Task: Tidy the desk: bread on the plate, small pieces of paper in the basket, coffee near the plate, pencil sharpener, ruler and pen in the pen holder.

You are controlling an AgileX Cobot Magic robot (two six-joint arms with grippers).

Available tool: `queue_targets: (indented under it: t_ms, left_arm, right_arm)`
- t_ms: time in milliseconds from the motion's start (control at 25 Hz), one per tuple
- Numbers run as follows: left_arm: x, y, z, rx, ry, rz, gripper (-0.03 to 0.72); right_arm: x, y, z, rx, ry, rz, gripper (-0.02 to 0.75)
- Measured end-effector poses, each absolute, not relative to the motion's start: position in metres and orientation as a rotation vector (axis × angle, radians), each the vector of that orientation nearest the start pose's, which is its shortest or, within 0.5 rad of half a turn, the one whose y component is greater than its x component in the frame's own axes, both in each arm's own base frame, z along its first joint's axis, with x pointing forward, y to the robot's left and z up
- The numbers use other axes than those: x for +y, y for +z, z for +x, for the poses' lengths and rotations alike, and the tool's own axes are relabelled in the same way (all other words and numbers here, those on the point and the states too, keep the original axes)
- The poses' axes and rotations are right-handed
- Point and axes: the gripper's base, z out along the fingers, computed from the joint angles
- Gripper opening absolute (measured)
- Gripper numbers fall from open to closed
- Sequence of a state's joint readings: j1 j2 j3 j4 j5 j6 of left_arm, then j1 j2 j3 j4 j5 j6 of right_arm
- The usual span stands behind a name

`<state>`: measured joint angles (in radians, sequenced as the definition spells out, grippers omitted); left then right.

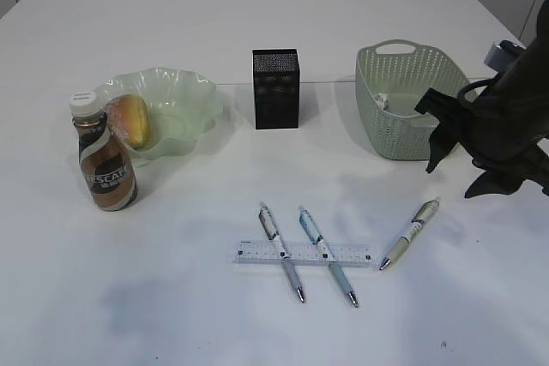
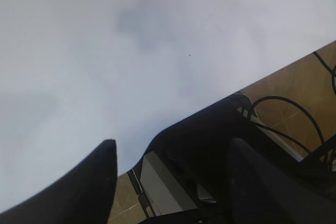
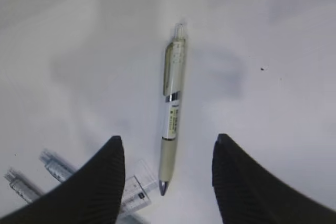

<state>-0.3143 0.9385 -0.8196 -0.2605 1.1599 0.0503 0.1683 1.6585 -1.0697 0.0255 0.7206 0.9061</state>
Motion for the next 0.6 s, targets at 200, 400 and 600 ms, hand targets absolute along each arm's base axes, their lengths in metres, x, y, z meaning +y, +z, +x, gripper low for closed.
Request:
queue_targets:
  t_ms: [200, 400, 600]
  left_arm:
    - [-0.067, 0.306, 0.135, 2.738, -0.427, 0.422, 0.466]
    - [-0.067, 0.306, 0.135, 2.738, -0.427, 0.422, 0.466]
    - [-0.067, 0.306, 0.135, 2.738, -0.427, 0.422, 0.466]
  right_arm:
    - [0.055, 0.212, 0.315, 2.696, 0.242, 1.049, 0.426]
    - [0.058, 0.211, 0.314, 2.703, 0.285, 1.096, 0.426]
    - [0.066, 0.189, 0.319, 2.754, 0.349, 1.227, 0.427]
